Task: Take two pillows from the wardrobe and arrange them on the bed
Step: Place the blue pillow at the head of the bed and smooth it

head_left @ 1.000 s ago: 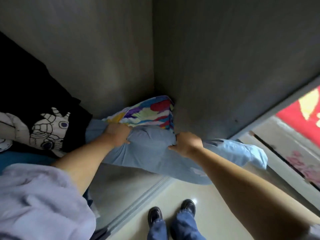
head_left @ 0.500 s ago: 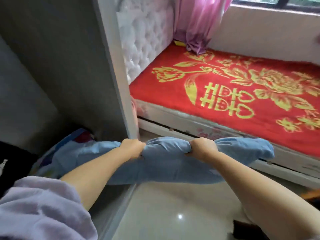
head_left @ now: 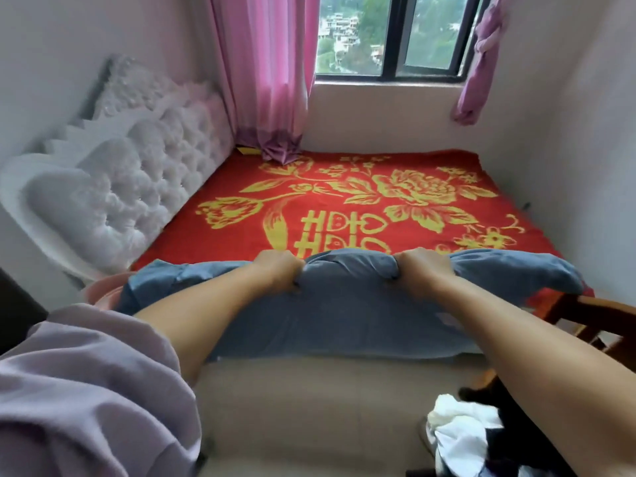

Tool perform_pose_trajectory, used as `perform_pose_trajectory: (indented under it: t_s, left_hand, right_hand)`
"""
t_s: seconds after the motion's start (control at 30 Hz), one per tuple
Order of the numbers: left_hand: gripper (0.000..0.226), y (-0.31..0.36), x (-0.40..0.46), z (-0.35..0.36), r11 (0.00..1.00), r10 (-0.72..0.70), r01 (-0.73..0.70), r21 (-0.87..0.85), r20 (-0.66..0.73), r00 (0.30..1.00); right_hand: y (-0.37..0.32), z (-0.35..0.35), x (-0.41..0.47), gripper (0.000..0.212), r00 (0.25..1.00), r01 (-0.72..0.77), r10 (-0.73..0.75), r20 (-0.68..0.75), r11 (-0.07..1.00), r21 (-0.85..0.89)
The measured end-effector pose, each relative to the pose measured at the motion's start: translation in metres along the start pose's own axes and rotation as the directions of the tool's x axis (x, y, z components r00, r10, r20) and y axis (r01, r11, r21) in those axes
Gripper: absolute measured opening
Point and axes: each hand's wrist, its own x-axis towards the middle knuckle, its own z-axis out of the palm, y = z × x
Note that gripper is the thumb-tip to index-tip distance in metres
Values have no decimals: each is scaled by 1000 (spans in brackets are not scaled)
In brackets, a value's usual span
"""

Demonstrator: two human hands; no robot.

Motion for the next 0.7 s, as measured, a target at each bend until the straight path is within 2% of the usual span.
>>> perform_pose_trajectory:
  t_s: [0.2,0.43,0.7]
  left_hand:
    - [38,-17,54,-33,998,32,-31,61,-15,999]
    - [39,-42,135,-57,992,91,-93,86,25,996]
    - [44,-41,259,-67,987,152,-153,52,28,988]
  right_hand:
    - [20,-3,48,27,998,-52,52,-47,999,5]
    - [38,-6,122,18,992,-129,129,5,991,-25]
    - [97,0,210,34,987,-158,159,31,987,-40]
